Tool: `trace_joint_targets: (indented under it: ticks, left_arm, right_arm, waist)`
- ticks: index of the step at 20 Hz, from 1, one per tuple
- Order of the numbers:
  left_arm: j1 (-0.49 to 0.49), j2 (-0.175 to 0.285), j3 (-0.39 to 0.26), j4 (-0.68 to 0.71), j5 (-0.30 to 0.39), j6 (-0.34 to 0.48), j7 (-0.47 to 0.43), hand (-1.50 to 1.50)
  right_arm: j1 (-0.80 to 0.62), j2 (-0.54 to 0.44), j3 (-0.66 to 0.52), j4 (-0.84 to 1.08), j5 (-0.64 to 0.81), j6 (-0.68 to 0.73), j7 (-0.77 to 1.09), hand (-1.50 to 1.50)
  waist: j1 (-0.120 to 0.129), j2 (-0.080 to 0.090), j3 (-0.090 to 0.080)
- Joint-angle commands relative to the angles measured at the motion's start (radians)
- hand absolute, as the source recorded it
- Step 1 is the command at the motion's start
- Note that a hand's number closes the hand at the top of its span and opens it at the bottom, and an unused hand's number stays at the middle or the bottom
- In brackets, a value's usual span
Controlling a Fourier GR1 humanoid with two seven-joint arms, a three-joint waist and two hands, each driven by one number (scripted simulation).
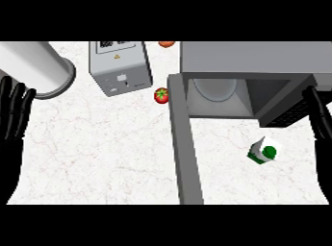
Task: Pick up the milk, place it into the microwave and close the microwave
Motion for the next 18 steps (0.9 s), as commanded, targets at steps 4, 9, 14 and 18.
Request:
trace_joint_targets:
  ticks: [4,9,14,18]
  left_arm:
    - [-0.015,-0.026,-0.03,-0.059,-0.085,0.06,0.073,-1.5]
    - [0.159,-0.126,-0.048,-0.097,0.049,0.062,0.081,-1.5]
    - [0.148,-0.118,-0.012,-0.087,0.071,0.052,0.084,-1.5]
    - [0.306,-0.131,-0.061,-0.203,0.054,0.02,0.044,-1.5]
  right_arm:
    - [-0.048,0.09,0.059,0.038,0.19,-0.185,0.014,-1.5]
    - [-0.105,0.092,0.2,0.082,0.076,-0.247,0.083,-1.5]
    - [-0.072,0.093,0.358,0.051,0.14,-0.372,0.1,-1.5]
    - [-0.148,0.093,0.39,0.17,0.181,-0.529,0.053,-1.5]
  waist:
    - [-0.027,-0.014,-0.02]
    - [-0.012,-0.014,-0.021]
    - [-0.027,-0.014,-0.021]
    - [-0.02,-0.015,-0.02]
